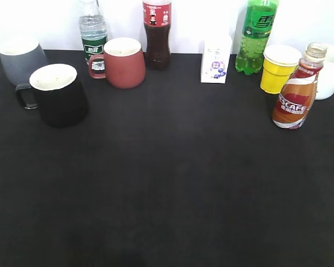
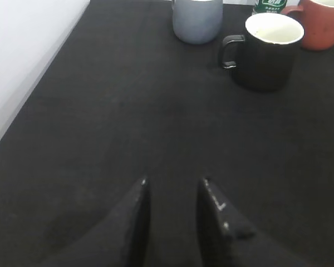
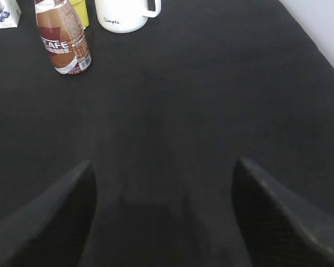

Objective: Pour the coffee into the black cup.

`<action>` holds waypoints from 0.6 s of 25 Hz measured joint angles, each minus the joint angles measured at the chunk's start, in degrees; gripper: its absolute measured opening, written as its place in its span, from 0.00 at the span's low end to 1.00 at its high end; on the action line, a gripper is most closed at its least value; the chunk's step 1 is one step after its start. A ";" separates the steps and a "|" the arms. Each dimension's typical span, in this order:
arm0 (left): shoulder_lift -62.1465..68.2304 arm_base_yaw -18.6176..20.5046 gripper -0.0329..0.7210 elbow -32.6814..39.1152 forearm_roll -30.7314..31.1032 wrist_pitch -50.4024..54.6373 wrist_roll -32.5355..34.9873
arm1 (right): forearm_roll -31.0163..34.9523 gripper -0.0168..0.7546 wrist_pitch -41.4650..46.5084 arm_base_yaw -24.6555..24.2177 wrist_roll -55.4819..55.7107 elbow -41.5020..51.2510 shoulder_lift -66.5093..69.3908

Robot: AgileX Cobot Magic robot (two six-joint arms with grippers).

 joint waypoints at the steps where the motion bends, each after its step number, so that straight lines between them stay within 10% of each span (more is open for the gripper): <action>1: 0.00 0.00 0.34 0.00 0.00 0.00 0.00 | 0.00 0.79 0.00 0.00 0.00 0.00 0.00; 12: 0.00 0.00 0.36 0.00 0.00 0.00 0.00 | 0.00 0.79 0.00 0.00 0.00 0.00 0.00; 15: 0.00 0.00 0.57 0.00 0.00 0.00 0.00 | 0.00 0.79 0.00 0.00 0.00 0.00 0.00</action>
